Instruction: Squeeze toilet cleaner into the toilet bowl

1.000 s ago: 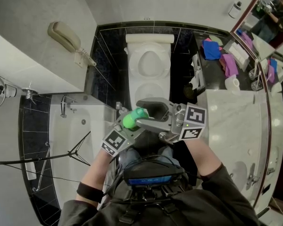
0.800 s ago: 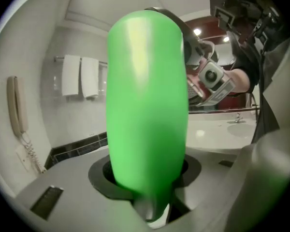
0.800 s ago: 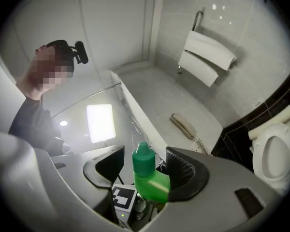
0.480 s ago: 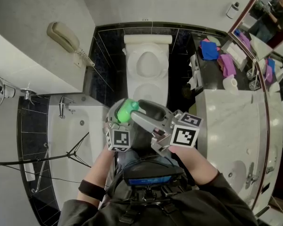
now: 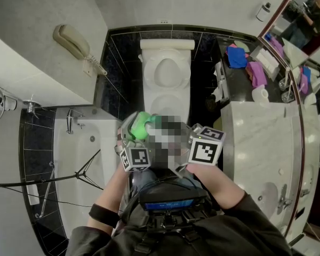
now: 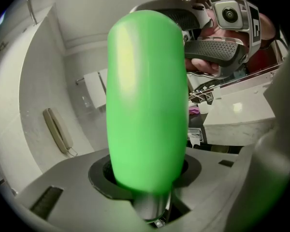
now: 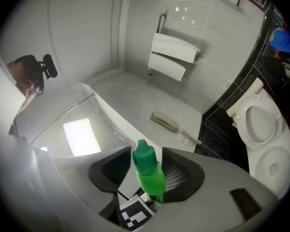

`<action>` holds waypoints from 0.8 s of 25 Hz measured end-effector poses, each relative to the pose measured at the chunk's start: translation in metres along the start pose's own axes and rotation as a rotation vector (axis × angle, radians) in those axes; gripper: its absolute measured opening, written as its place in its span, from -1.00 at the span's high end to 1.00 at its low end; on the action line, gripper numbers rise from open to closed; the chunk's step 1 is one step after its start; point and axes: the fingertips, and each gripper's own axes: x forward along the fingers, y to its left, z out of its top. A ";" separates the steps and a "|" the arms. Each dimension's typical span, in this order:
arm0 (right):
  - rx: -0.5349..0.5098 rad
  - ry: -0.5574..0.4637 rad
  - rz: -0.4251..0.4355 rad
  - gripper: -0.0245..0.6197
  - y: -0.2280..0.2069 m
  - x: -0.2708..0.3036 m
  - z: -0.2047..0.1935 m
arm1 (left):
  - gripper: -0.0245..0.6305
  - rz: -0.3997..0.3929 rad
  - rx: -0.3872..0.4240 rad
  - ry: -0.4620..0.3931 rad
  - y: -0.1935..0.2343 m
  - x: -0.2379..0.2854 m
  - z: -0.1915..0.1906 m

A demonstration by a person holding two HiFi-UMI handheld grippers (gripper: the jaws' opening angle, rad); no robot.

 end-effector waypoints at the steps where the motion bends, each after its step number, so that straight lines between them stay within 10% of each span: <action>1: -0.014 -0.002 -0.009 0.42 -0.001 0.000 0.001 | 0.33 0.003 -0.004 0.003 0.001 0.000 0.002; 9: -0.090 -0.009 0.036 0.47 0.004 -0.003 0.005 | 0.33 -0.117 -0.043 -0.007 -0.015 -0.001 0.004; 20: -0.289 0.037 0.284 0.47 0.019 -0.011 0.003 | 0.34 -0.737 -0.239 -0.067 -0.084 -0.034 0.032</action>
